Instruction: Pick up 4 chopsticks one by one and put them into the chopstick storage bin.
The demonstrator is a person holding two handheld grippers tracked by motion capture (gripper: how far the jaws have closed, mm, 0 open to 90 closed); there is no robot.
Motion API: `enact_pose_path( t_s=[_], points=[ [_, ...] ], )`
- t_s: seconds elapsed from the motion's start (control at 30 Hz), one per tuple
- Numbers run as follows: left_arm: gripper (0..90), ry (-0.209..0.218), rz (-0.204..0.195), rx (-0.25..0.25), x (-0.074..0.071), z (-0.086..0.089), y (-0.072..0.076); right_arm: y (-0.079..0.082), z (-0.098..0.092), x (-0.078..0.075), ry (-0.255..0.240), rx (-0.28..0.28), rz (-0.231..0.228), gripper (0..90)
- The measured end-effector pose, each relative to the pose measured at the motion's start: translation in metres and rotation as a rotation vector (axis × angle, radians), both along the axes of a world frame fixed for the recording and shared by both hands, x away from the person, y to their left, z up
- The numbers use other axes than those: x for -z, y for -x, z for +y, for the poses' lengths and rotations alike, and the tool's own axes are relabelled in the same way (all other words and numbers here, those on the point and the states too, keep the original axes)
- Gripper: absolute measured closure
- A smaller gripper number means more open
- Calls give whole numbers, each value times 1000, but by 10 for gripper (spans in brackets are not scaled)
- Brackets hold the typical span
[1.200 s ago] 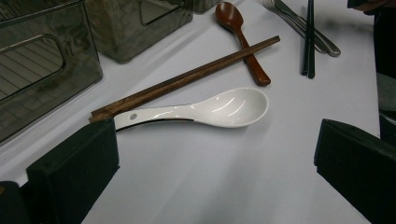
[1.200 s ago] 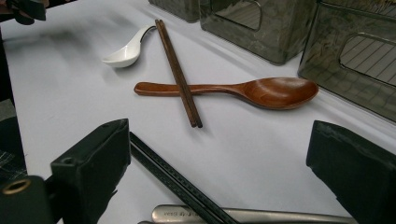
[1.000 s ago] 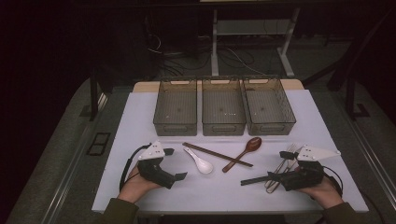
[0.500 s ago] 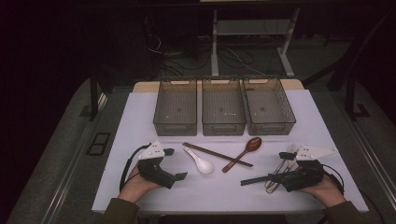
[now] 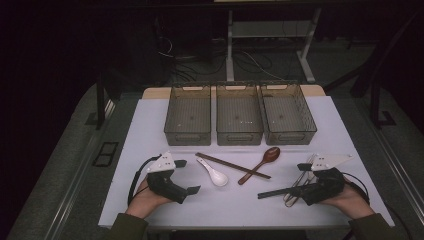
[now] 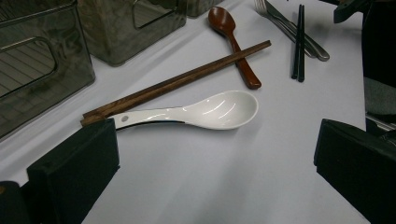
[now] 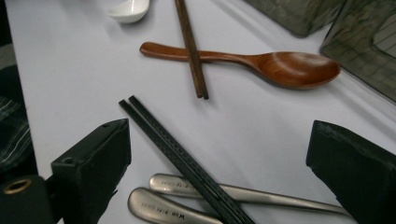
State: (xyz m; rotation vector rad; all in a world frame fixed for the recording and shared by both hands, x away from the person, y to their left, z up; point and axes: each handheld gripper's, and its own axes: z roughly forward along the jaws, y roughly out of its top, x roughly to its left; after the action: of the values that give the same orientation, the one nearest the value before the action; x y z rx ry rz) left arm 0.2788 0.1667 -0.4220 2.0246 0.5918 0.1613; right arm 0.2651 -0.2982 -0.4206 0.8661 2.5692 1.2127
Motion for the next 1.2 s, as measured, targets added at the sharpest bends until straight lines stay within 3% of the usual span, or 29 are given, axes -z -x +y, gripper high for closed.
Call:
enact_pose_path(
  t_s=[0.33,0.47,0.63,0.93,1.0,1.2],
  points=[
    [0,3,6,0,1,-2,0,-7,7,-2,94,-74,42,62],
    [0,6,7,-2,1,-2,0,-10,10,-4,118,-97,49,101],
    [0,2,8,0,1,-2,0,-15,19,-6,185,-142,81,103],
    [0,1,9,4,1,-2,0,-21,31,-7,268,-213,94,145],
    [0,0,9,5,1,-2,0,-23,36,-8,315,-253,86,192],
    [0,1,9,6,1,-2,0,-26,44,-11,339,-297,98,269]
  ],
)
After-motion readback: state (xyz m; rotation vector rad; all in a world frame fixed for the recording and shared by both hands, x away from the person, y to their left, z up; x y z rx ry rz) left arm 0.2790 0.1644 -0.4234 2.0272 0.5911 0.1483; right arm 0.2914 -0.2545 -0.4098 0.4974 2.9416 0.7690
